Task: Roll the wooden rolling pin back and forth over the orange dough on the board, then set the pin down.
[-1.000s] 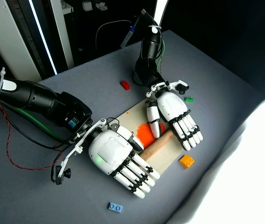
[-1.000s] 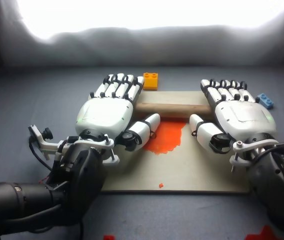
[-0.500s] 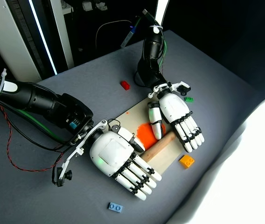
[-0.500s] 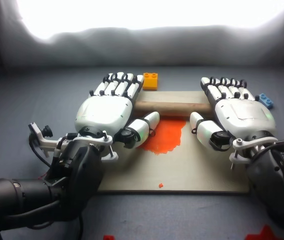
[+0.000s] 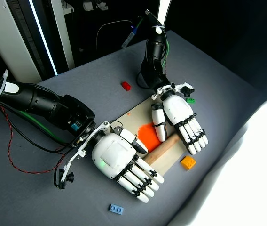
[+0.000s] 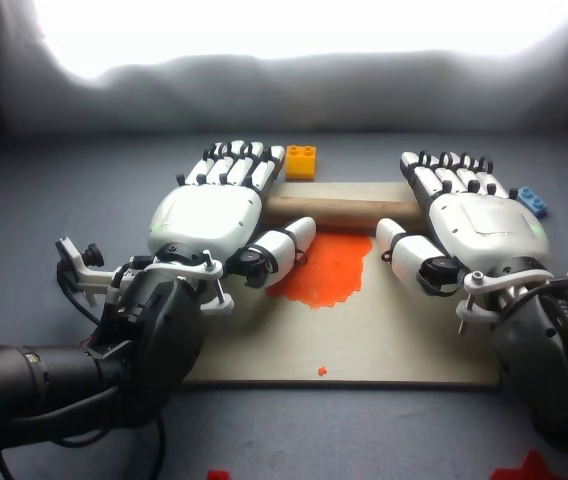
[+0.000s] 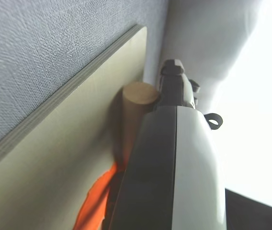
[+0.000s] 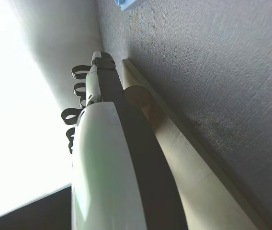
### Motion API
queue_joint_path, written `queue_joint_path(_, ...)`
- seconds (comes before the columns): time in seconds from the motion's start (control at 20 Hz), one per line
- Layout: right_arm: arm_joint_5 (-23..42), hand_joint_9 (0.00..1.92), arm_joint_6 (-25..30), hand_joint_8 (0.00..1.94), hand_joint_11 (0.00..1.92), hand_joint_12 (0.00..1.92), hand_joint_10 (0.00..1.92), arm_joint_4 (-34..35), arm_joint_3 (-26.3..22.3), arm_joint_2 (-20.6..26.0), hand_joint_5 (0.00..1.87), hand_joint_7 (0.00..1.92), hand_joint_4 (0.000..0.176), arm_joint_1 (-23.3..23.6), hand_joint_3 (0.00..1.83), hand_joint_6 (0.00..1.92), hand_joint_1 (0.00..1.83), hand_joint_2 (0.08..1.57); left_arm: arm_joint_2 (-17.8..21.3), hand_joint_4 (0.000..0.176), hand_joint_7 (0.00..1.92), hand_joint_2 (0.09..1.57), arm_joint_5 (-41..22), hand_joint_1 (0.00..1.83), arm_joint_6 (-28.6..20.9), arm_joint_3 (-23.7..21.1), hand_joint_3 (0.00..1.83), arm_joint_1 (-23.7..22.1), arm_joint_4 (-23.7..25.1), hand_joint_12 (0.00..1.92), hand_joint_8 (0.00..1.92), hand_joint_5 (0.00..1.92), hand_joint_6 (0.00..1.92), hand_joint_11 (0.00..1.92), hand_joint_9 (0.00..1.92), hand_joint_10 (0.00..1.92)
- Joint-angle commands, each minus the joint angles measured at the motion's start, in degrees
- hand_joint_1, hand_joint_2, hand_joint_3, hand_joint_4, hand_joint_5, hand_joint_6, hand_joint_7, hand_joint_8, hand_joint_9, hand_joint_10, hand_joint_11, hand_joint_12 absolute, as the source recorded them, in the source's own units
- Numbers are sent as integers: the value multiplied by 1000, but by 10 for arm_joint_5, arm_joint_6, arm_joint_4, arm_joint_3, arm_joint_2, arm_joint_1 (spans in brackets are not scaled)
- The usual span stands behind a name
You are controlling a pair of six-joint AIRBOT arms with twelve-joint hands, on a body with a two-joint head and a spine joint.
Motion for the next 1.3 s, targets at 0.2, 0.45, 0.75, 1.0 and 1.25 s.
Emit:
queue_joint_path(0.2, 46, 10, 7, 4, 0, 0, 3, -22, 5, 2, 47, 55, 0, 3, 63, 7, 0, 1571, 2, 0, 51, 1516, -50, 0, 2, 6, 0, -3, 1, 5, 17, 59, 18, 10, 31, 12)
queue_joint_path(0.45, 47, 178, 7, 14, 0, 333, 21, -22, 5, 2, 218, 234, 0, 3, 70, 21, 0, 1571, 6, 0, 167, 1507, -50, 0, 2, -1, 0, -2, 1, 22, 18, 160, 32, 25, 110, 26)
queue_joint_path(0.75, 51, 271, 7, 12, 0, 647, 27, -22, 4, 2, 320, 363, 0, 2, 32, 34, 0, 1571, 9, 0, 208, 1522, -50, 0, 2, -5, 3, -2, 2, 111, 1, 215, 1, 0, 139, 1)
queue_joint_path(1.0, 66, 287, 8, 11, 0, 672, 24, -22, -1, 0, 344, 384, 0, 2, 57, 34, 0, 1571, 15, 0, 231, 1529, -50, 0, 2, -16, 2, 2, 2, 180, 5, 229, 4, 0, 166, 10)
queue_joint_path(1.25, 88, 263, 8, 1, 0, 639, 10, -22, -9, -2, 354, 368, 0, 2, 89, 32, 0, 1571, 21, 0, 217, 1529, -50, 0, -7, -24, 1, 5, 12, 137, 0, 214, 2, 0, 151, 1)
